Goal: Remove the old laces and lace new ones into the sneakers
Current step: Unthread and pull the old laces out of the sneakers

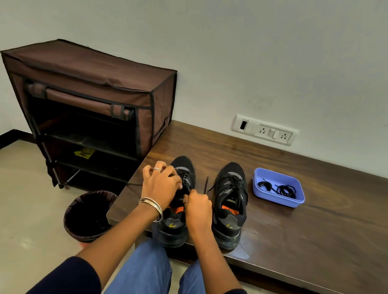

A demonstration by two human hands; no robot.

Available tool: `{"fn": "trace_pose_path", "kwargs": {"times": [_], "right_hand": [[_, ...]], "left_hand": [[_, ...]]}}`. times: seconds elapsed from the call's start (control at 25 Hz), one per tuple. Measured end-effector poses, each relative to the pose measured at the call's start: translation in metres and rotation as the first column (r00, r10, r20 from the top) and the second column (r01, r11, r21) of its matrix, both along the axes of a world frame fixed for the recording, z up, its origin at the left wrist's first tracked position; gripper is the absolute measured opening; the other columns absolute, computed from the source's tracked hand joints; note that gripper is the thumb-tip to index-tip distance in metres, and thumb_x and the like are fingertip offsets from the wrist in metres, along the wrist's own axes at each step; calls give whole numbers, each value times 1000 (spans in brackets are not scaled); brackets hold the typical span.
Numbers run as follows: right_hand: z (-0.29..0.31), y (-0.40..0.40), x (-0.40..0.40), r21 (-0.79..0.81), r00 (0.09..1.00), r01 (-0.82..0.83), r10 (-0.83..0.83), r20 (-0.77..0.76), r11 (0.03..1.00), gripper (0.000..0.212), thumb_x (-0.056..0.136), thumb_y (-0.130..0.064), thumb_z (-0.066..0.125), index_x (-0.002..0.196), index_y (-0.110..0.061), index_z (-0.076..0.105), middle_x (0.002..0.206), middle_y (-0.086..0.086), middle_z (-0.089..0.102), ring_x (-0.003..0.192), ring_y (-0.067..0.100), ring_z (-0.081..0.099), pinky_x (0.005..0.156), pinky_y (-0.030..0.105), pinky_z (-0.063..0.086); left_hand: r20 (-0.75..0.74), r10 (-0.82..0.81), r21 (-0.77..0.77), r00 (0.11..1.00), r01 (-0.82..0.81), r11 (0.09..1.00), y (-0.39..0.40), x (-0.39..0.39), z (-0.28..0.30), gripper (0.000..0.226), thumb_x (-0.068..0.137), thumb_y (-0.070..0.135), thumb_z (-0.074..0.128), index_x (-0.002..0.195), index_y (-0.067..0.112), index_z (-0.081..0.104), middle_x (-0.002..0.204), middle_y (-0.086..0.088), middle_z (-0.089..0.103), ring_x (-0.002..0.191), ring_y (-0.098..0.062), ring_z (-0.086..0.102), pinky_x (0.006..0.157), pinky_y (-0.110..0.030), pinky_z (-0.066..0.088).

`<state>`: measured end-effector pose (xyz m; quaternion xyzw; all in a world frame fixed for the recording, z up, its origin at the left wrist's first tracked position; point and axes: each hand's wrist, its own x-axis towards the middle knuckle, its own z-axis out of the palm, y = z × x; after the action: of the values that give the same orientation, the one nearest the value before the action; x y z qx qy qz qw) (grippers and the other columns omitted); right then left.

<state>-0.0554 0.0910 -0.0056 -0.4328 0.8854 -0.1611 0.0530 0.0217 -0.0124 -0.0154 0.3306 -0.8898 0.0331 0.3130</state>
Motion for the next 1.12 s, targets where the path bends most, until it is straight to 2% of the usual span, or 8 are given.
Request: {"fn": "trace_pose_path", "kwargs": {"times": [0.16,0.24,0.32,0.52,0.64,0.92,1.04,1.12], "right_hand": [[2,-1,1,28,1000,13,-13,9,1000,23,100,-12,41,111,0,57,108,20,63,102,39,60,72,38,45],[3,-1,2,36,1000,13,-13,-11,999,22,100,-11,42,111,1,57,108,20,63,102,40,60,73,39,45],[3,0,3,40,1000,12,-12,-20,999,22,100,-11,42,111,1,57,108,21,63,101,40,60,73,39,45],[6,1,3,41,1000,-3,3,-15,999,23,100,-11,40,112,0,57,109,20,62,102,40,60,73,39,45],[10,2,1,64,999,-25,27,-24,998,24,100,-11,41,114,-1,56,111,20,60,103,39,59,76,40,46],[13,2,4,69,999,-30,32,-24,997,21,99,-8,41,112,1,56,110,20,60,102,39,58,75,40,46],[16,2,4,68,1000,-26,27,-8,997,21,98,-8,42,111,1,57,110,20,59,101,39,58,75,40,45],[16,2,5,64,1000,-21,20,12,998,20,96,-9,47,108,0,59,107,19,60,100,40,58,71,39,42]], "left_hand": [[-597,268,713,756,348,609,-1,-4,35,16,89,15,55,76,21,63,71,13,68,85,-9,62,88,-37,41],[-669,650,644,360,718,265,-3,1,57,25,98,7,42,78,10,55,57,3,67,65,-17,65,73,-34,50],[-612,710,642,347,742,190,-9,8,61,19,99,9,43,83,10,54,56,-2,62,58,-22,57,64,-34,50],[-265,1,694,964,190,695,-13,13,35,14,83,39,68,95,31,71,91,6,68,89,-17,60,80,-37,51],[278,-122,319,953,28,947,-3,5,29,28,83,51,62,108,40,68,115,13,56,116,-18,42,93,-38,36],[358,-98,-141,928,157,977,4,-4,19,16,61,28,83,64,17,72,81,1,65,84,-24,59,63,-37,43],[173,-132,144,976,107,984,3,-5,14,19,77,33,61,76,16,69,88,3,64,89,-19,57,73,-36,41],[-354,-62,680,933,303,668,4,-1,26,30,77,35,51,78,9,66,89,-2,68,89,-21,61,80,-37,47]]}}
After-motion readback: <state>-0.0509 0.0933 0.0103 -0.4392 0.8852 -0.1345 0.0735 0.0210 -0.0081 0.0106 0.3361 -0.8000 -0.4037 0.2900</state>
